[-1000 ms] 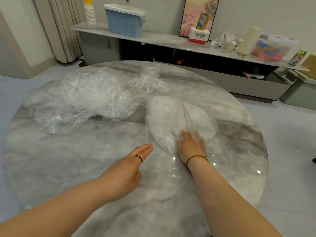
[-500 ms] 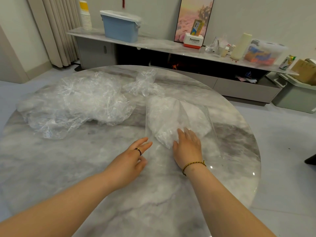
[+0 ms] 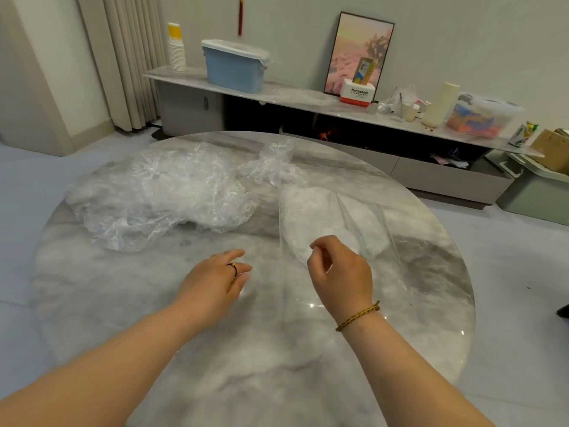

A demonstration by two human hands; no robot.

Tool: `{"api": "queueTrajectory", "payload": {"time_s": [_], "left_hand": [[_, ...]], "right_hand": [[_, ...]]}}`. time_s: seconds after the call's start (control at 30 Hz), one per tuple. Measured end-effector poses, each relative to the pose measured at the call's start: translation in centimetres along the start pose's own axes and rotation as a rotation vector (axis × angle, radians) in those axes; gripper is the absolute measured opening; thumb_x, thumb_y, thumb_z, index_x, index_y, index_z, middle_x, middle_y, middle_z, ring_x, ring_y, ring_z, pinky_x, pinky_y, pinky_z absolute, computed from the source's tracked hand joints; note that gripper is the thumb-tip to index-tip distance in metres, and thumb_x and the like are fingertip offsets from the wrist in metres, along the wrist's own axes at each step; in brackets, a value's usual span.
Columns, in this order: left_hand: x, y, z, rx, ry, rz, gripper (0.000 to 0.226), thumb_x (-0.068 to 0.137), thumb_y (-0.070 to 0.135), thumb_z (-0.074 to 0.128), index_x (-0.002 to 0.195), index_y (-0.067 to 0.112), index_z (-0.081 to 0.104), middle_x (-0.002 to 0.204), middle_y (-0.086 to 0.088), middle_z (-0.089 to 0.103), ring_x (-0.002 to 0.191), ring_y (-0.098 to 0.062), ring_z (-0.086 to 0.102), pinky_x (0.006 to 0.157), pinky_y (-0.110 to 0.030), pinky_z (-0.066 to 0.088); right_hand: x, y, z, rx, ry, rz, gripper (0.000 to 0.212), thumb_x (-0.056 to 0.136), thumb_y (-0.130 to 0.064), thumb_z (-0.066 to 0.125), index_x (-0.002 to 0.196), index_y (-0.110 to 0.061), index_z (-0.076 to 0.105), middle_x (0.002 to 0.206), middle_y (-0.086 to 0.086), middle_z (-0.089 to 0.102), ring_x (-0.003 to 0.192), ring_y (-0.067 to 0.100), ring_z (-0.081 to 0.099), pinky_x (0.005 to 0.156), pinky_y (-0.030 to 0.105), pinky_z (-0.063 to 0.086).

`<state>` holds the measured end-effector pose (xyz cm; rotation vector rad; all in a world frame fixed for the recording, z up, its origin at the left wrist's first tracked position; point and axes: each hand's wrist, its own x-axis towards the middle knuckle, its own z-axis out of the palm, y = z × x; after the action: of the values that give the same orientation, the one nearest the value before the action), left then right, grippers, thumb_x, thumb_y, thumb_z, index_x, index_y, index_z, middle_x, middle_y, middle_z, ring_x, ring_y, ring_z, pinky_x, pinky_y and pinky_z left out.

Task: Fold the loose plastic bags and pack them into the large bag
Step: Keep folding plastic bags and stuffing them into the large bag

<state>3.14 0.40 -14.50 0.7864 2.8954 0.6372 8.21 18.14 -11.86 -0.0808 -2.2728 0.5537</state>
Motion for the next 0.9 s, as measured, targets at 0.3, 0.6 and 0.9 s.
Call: {"api": "queueTrajectory", "payload": {"time_s": [0.3, 0.6, 0.9], "left_hand": [[-2.3, -7.8, -1.0, 0.305, -0.115, -0.427, 0.064, 0.096, 0.051, 0.023, 0.148, 0.022, 0.001, 0.156, -0.003, -0.006, 0.144, -0.018, -0.005, 0.115, -0.033, 0.000], [-2.5, -9.0, -0.8, 0.248, -0.122, -0.482, 0.068, 0.094, 0.056, 0.016, 0.147, 0.022, -0.009, 0.155, -0.001, -0.015, 0.142, -0.015, -0.015, 0.115, -0.035, -0.007], [-2.3, -9.6, -0.5, 0.265, -0.141, -0.481, 0.069, 0.094, 0.056, 0.012, 0.146, 0.021, -0.015, 0.154, -0.002, -0.021, 0.141, -0.016, -0.020, 0.114, -0.037, -0.011]], "right_hand": [[1.8, -5.4, 6.0, 0.040, -0.457, -0.133, 0.028, 0.090, -0.013, 0.050, 0.115, -0.006, 0.060, 0.116, 0.008, 0.059, 0.111, 0.018, 0.051, 0.087, 0.014, 0.034], [4.8, -6.2, 13.8, -0.224, -0.829, 0.069, 0.056, 0.097, -0.017, 0.042, 0.147, -0.019, 0.016, 0.155, 0.007, 0.007, 0.140, 0.027, 0.013, 0.112, 0.031, 0.017], [6.8, -5.2, 17.1, -0.426, -0.717, -0.024, 0.036, 0.089, -0.003, 0.043, 0.124, -0.009, 0.047, 0.135, 0.011, 0.039, 0.132, 0.029, 0.026, 0.109, 0.034, 0.024]]}}
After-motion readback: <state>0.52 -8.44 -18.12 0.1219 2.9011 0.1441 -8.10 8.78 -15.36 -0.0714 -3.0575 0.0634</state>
